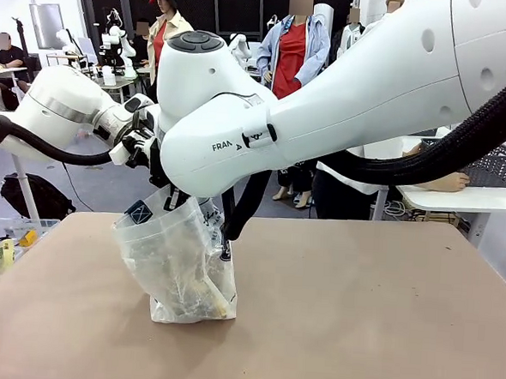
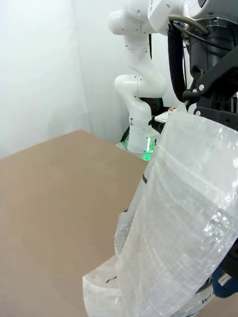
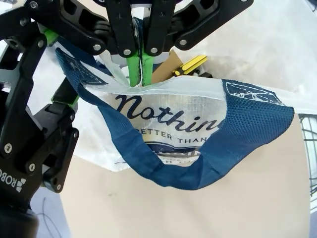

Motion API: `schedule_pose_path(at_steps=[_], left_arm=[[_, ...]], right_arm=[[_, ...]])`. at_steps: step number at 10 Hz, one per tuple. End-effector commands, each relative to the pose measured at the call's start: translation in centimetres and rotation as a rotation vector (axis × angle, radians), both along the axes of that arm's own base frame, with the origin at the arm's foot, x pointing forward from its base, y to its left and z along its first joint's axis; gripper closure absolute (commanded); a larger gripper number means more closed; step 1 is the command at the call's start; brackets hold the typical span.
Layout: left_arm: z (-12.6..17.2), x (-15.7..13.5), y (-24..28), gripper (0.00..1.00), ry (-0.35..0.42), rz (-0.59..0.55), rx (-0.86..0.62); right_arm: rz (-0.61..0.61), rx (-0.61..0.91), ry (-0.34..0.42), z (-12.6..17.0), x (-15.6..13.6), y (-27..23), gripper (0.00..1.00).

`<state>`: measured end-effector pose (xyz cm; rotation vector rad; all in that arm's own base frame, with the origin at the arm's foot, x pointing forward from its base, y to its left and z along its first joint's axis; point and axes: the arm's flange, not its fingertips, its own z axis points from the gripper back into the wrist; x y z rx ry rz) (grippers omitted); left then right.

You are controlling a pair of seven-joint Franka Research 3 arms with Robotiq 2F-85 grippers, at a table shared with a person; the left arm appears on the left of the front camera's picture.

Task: Transfer purchased items from the store into the shopping bag.
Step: Move the Reusable shopping bag to the right side of the table.

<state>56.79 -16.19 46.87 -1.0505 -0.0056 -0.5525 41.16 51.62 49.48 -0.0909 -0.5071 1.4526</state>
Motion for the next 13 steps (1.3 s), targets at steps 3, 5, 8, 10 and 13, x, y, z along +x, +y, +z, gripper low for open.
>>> schedule_pose_path(at_steps=[3, 5, 8, 10, 13], left_arm=[[0.85, 0.12, -0.45, 0.39, 0.022, -0.06, -0.107], [0.75, 0.28, -0.31, 0.39, 0.037, -0.064, -0.133], [0.73, 0.61, -0.01, 0.39, 0.052, -0.059, -0.156], [0.79, 0.7, 0.01, 0.39, 0.059, -0.045, -0.155], [0.56, 0.98, 0.37, 0.39, 0.087, -0.055, -0.189]], right_arm=[[0.031, 0.031, 0.024, -0.57, 0.49, 1.22, 1.0], [0.026, 0.033, 0.026, -0.54, 0.64, 1.17, 1.0], [0.017, 0.038, 0.022, -0.43, 0.86, 0.89, 1.0], [0.009, 0.044, 0.019, -0.34, 1.04, 0.67, 1.0], [0.004, 0.049, 0.019, -0.29, 1.13, 0.52, 1.0]])
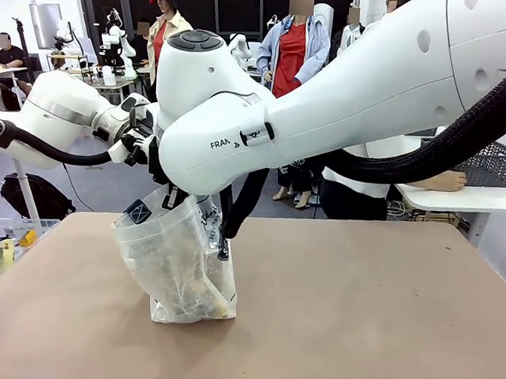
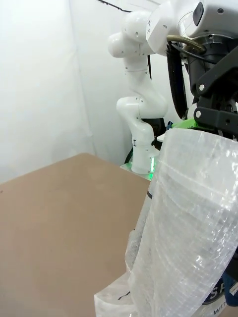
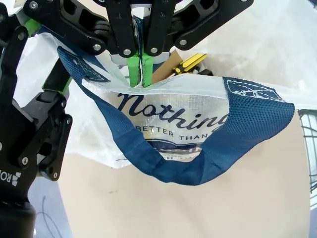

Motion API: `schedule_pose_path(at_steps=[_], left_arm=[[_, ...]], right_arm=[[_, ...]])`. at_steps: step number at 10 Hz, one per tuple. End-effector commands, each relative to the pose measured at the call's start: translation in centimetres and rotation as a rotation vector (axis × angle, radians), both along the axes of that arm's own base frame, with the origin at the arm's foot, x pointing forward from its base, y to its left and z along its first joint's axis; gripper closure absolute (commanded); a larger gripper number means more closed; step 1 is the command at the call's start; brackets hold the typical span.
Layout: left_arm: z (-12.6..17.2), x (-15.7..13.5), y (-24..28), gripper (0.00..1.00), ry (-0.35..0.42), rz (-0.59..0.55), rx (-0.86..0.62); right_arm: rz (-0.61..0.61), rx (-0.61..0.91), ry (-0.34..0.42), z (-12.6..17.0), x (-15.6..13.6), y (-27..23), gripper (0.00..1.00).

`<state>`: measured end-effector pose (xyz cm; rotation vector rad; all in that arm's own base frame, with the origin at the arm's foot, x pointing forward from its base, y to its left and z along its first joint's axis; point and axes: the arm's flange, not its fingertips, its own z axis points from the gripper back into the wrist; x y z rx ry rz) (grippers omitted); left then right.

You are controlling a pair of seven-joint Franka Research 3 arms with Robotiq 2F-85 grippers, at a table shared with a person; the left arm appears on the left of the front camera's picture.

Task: Transfer purchased items from the store into the shopping bag.
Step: Move the Reusable shopping bag to the right side of the table.

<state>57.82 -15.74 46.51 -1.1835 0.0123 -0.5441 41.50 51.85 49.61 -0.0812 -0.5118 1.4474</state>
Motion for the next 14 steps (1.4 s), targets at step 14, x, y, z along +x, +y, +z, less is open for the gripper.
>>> schedule_pose_path(at_steps=[14], left_arm=[[0.35, -0.23, -0.38, 0.39, -0.013, -0.025, 0.019]], right_arm=[[0.007, 0.042, 0.016, -0.4, 0.81, 0.4, 1.0]])
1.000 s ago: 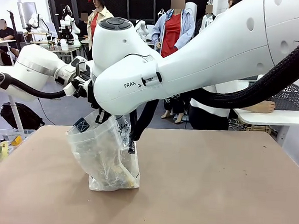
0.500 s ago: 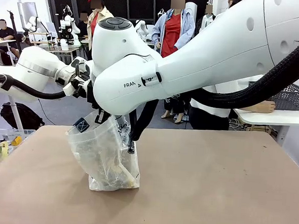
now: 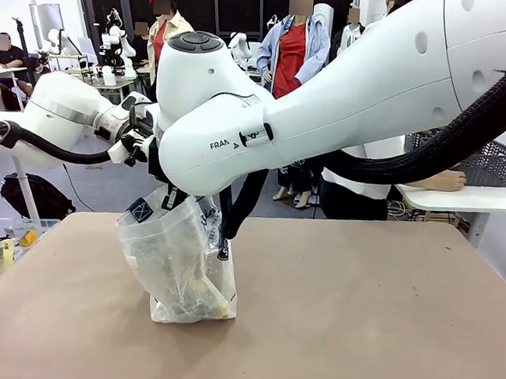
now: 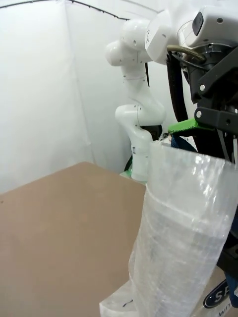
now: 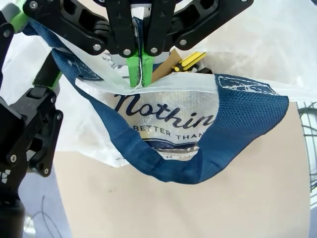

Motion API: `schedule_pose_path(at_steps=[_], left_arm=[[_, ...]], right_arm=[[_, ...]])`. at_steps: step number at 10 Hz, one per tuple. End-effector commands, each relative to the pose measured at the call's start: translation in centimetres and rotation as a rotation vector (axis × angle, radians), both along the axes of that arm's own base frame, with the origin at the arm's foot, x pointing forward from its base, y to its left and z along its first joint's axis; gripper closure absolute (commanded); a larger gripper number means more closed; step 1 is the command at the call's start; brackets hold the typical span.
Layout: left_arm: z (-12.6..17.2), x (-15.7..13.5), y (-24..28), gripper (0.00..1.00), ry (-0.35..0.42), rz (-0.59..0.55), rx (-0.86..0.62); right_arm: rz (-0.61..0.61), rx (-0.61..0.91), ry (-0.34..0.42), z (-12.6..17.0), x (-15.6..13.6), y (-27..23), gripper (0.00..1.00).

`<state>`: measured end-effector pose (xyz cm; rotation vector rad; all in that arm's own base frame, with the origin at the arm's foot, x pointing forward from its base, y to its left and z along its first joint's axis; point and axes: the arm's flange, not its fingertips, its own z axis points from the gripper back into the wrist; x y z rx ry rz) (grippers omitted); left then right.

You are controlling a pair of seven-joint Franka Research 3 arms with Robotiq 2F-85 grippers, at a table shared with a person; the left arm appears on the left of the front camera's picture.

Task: Transfer purchased items from the store into the shopping bag.
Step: Move the Reusable shopping bag to the right side of the table.

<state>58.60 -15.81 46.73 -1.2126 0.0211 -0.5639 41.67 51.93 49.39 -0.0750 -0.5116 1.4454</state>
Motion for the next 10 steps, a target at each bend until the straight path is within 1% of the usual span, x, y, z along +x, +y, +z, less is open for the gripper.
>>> schedule_pose_path(at_steps=[1, 4, 5, 10], left_arm=[[0.03, -1.06, -0.25, 0.48, -0.021, 0.001, 0.066], [-0.02, -1.04, -0.3, 0.99, -0.028, 0.008, 0.088], [0.0, -1.02, -0.32, 1.0, -0.03, 0.012, 0.093], [-0.07, -1.14, -0.59, 1.0, -0.042, 0.01, 0.119]], right_arm=[[0.007, 0.038, 0.013, -0.19, 0.58, 0.33, 1.0], [0.009, 0.038, 0.012, -0.17, 0.57, 0.35, 1.0], [0.009, 0.038, 0.011, -0.18, 0.6, 0.34, 1.0], [0.008, 0.041, 0.013, -0.27, 0.49, 0.3, 1.0]])
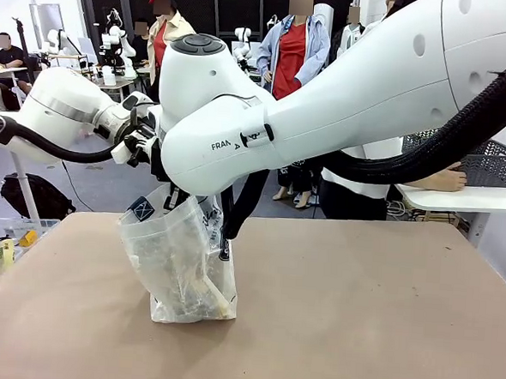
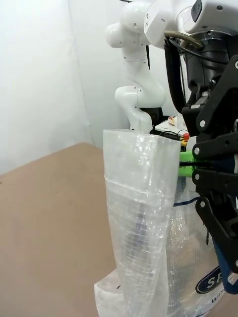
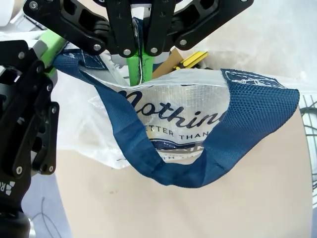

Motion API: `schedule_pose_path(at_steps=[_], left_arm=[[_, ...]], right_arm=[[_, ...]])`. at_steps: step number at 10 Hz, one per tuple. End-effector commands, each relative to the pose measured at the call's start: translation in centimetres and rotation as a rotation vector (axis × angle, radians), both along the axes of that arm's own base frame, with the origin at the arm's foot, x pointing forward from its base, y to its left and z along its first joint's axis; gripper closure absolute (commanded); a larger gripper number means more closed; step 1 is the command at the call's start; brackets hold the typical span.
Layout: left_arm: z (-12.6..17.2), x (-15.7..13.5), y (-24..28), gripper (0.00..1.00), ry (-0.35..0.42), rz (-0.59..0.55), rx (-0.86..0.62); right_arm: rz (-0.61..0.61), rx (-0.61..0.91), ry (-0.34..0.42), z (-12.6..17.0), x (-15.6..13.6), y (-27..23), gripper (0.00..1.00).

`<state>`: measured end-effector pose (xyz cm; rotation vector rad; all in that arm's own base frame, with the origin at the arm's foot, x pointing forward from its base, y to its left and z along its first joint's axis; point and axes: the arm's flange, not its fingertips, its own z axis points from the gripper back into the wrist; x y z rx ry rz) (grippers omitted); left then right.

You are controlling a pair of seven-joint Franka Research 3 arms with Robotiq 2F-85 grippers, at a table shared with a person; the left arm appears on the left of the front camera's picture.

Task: Transfer purchased items from the store into the shopping bag.
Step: Move the Reusable shopping bag to the right side of the table.

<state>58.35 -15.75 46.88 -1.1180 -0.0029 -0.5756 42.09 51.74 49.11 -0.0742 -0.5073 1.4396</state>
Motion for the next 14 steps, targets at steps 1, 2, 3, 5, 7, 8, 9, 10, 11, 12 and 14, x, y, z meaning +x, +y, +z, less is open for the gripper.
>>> schedule_pose_path(at_steps=[1, 2, 3, 5, 7, 8, 9, 10, 11, 12, 14], left_arm=[[-0.2, -0.9, -0.7, 1.0, 0.005, -0.004, 0.04], [-0.3, -0.9, -0.8, 1.0, 0.002, -0.003, 0.045], [-0.3, -0.9, -0.8, 1.0, -0.001, -0.004, 0.049], [-0.3, -0.9, -0.9, 1.0, -0.004, -0.003, 0.058], [-0.3, -1.0, -0.9, 1.0, -0.013, -0.016, 0.041], [-0.3, -1.1, -0.8, 1.0, -0.011, -0.024, 0.035], [-0.3, -1.1, -0.8, 1.0, -0.009, -0.033, 0.032], [-0.3, -1.1, -0.8, 1.0, -0.011, -0.037, 0.03], [-0.4, -1.1, -0.8, 1.0, -0.019, -0.047, 0.036], [-0.5, -1.2, -0.8, 1.0, -0.028, -0.052, 0.049], [-0.5, -1.3, -0.8, 1.0, -0.03, -0.066, 0.048]], right_arm=[[0.02, 0.048, 0.012, 0.0, 0.0, 0.5, 1.0], [0.02, 0.052, 0.009, 0.0, 0.0, 0.4, 1.0], [0.022, 0.063, 0.012, 0.1, -0.1, 0.4, 1.0], [0.013, 0.047, 0.009, 0.1, -0.2, 0.3, 0.74], [0.017, 0.051, -0.007, 0.7, -0.6, 0.1, 0.35], [0.003, 0.056, -0.016, 1.1, -0.6, -0.2, 0.15], [-0.022, 0.061, -0.032, 1.6, -0.4, -0.6, 0.0], [-0.036, 0.076, -0.039, 2.4, -0.4, -1.2, 0.0], [-0.027, 0.106, -0.013, 3.4, -0.2, -2.2, 0.0], [-0.059, 0.14, -0.016, 4.7, 0.3, -3.4, 0.0], [-0.08, 0.201, -0.004, 7.2, 0.3, -5.8, 0.0]])
